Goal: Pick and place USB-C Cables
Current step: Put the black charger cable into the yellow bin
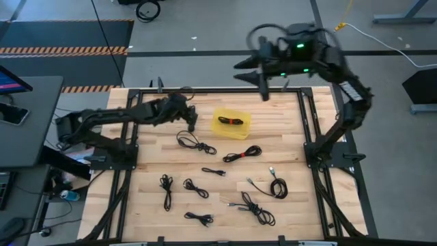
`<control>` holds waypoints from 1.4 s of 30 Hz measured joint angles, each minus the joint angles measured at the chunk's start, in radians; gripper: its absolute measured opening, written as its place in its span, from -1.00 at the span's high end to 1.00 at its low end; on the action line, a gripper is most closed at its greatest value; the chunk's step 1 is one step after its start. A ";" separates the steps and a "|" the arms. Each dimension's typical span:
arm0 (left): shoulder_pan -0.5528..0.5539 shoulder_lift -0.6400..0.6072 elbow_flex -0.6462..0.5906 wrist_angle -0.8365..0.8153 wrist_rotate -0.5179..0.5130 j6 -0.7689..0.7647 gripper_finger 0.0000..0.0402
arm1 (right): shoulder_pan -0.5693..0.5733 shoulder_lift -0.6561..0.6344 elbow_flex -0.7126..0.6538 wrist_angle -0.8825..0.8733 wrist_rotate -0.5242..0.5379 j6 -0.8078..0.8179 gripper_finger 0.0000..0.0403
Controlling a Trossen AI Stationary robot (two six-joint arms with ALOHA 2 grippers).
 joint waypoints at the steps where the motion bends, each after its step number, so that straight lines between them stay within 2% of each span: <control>1: 0.010 0.026 0.029 -0.019 0.001 -0.001 0.24 | 0.000 -0.019 0.000 -0.001 0.000 -0.016 0.25; 7: 0.064 0.153 0.149 -0.106 0.106 -0.082 0.24 | -0.002 -0.121 0.000 -0.010 0.001 -0.089 0.25; 13: 0.077 0.260 0.181 -0.136 0.190 -0.118 0.24 | -0.002 -0.186 0.000 -0.055 0.004 -0.133 0.25; 21: 0.074 0.329 0.181 -0.240 0.199 -0.161 0.24 | -0.002 -0.213 0.000 -0.124 0.004 -0.140 0.25; 34: 0.083 0.348 0.179 -0.251 0.203 -0.170 0.24 | -0.002 -0.198 -0.001 -0.151 -0.008 -0.140 0.25; 42: 0.084 0.435 0.180 -0.212 0.224 -0.227 0.24 | 0.000 -0.198 -0.001 -0.153 -0.022 -0.140 0.25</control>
